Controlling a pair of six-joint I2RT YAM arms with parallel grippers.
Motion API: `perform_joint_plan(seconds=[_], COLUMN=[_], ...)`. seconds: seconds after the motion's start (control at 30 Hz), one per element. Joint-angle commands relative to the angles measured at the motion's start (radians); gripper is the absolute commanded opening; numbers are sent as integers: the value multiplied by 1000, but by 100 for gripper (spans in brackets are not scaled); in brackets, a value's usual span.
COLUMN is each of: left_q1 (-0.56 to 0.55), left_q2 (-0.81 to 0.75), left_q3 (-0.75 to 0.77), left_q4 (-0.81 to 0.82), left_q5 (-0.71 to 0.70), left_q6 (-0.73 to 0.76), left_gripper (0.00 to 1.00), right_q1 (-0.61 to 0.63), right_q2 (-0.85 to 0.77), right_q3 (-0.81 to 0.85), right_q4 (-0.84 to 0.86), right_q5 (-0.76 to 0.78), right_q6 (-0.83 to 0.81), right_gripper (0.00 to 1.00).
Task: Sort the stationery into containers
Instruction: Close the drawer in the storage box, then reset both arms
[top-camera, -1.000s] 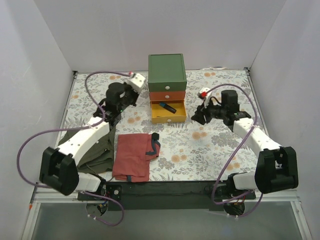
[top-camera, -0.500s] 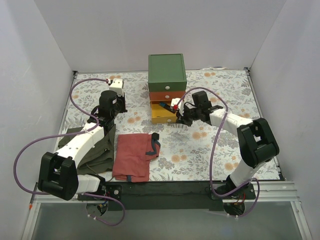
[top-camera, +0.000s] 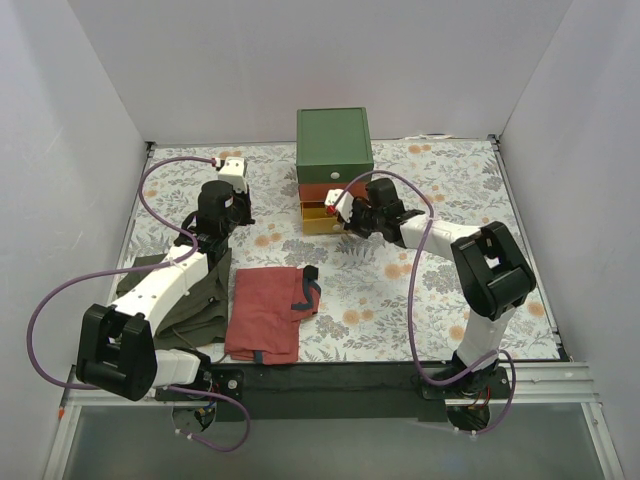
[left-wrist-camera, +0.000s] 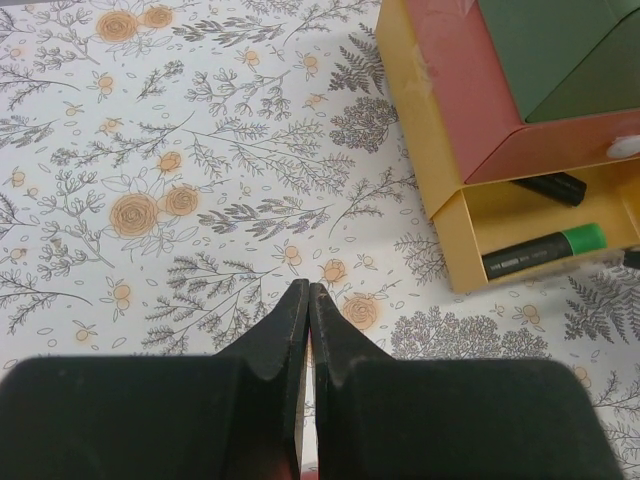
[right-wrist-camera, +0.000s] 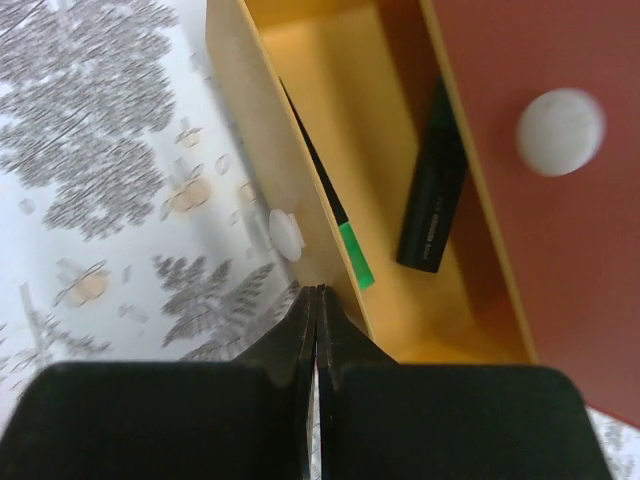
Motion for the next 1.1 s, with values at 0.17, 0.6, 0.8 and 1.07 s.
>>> perform_joint_plan(seconds=[0.17, 0.6, 0.8, 1.07], left_q1=[6, 15, 32, 101], left_q2=[9, -30, -127, 14], left_q3=[32, 81, -7, -32], left_q4=[1, -117, -97, -26], left_q5=[21, 70, 44, 37], left_q6=[-13, 35, 62, -176], left_gripper=[0, 40, 73, 75], right_q1=[10, 11, 4, -359], right_q2=[97, -26, -313, -445], right_q3=[146, 63, -66, -89], right_q4=[243, 130, -142, -244], right_q5=[154, 167, 310, 225], right_q6=[55, 78, 296, 756], right_gripper=[1, 1, 98, 98])
